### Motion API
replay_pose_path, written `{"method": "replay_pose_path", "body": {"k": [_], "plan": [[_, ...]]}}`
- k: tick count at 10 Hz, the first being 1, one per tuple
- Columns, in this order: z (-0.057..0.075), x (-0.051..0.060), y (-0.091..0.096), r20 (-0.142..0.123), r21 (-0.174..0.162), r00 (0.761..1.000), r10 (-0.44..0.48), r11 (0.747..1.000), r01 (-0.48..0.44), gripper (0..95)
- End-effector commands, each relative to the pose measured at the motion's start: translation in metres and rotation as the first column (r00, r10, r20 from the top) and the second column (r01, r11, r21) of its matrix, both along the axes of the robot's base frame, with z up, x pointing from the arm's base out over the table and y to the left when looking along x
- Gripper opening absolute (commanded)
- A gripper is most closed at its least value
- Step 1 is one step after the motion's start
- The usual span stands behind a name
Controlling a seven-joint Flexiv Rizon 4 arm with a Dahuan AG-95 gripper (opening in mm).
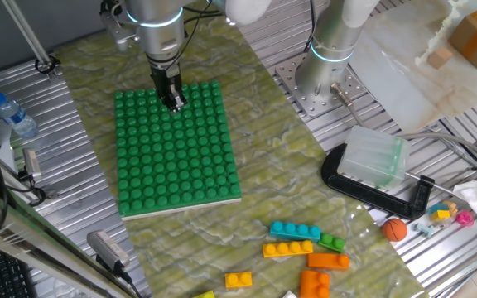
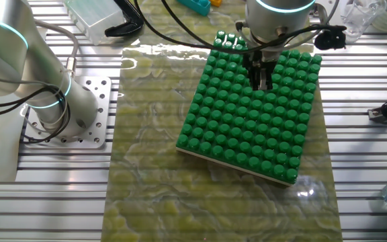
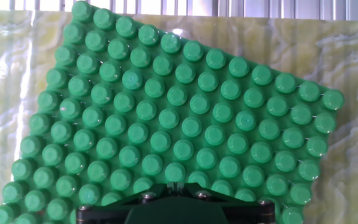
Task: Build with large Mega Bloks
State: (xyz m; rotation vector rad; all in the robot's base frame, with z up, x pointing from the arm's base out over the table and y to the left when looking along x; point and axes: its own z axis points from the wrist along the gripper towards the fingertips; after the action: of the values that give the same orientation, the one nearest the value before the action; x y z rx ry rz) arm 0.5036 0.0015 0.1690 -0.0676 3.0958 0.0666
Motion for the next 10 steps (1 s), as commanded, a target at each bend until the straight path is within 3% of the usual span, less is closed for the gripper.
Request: {"method": "replay_pose_path", "body": {"k": [1, 10], "plan": [[0.0009, -0.0015, 0.0000, 0.003, 0.000, 1.000, 0.001, 1.000, -0.001, 0.0], [0.0014, -0.0017, 0.0002, 0.015, 0.002, 1.000, 0.007, 1.000, -0.007, 0.0]]}}
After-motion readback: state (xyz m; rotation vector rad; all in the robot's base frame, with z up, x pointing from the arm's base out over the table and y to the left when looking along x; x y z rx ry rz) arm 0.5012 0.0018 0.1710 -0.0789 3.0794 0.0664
